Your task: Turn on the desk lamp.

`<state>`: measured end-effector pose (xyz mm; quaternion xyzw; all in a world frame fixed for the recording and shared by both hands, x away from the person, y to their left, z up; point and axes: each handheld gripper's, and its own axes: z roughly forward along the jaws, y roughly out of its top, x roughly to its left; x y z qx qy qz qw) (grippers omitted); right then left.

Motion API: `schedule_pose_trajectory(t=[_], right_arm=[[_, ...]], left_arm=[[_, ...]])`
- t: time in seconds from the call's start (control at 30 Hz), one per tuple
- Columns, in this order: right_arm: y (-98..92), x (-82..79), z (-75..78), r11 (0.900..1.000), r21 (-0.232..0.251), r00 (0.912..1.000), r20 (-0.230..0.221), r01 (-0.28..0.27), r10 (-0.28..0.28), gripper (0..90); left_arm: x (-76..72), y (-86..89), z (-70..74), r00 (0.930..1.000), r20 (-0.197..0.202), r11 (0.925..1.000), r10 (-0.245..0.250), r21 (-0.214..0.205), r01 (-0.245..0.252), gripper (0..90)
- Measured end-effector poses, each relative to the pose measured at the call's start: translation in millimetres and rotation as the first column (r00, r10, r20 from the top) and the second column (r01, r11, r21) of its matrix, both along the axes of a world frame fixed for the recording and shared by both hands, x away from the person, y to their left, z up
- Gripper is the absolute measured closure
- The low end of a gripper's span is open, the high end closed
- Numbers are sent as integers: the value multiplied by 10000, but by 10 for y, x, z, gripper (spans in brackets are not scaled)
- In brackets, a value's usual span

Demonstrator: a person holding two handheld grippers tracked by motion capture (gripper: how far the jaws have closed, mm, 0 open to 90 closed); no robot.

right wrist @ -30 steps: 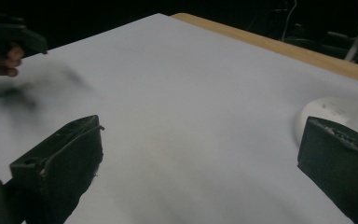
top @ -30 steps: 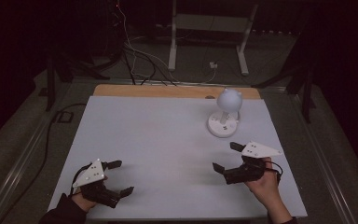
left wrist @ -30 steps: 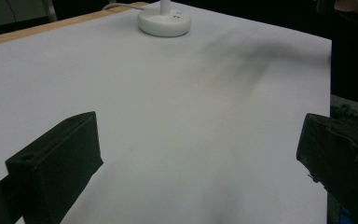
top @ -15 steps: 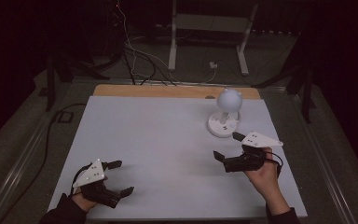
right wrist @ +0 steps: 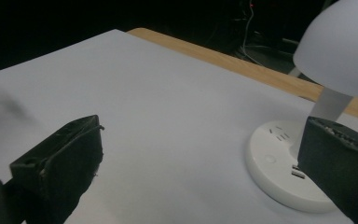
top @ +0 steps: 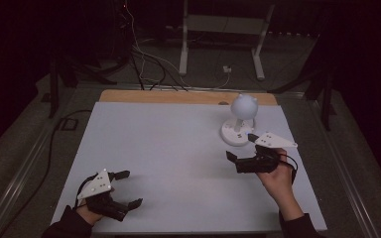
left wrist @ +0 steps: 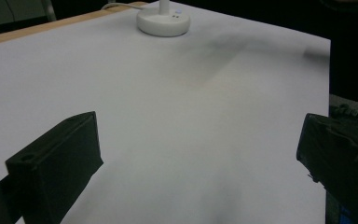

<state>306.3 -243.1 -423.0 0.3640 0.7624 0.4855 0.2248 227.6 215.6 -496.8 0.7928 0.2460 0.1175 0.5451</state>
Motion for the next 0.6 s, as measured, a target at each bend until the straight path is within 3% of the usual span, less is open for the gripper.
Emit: schedule_pose_trajectory(t=[0.6], right_arm=[[96, 283, -67, 9922, -297, 9926, -18, 1210, -1211, 0]], left_arm=[[-1, 1, 0, 10000, -7, 10000, -18, 21, 18, 2]])
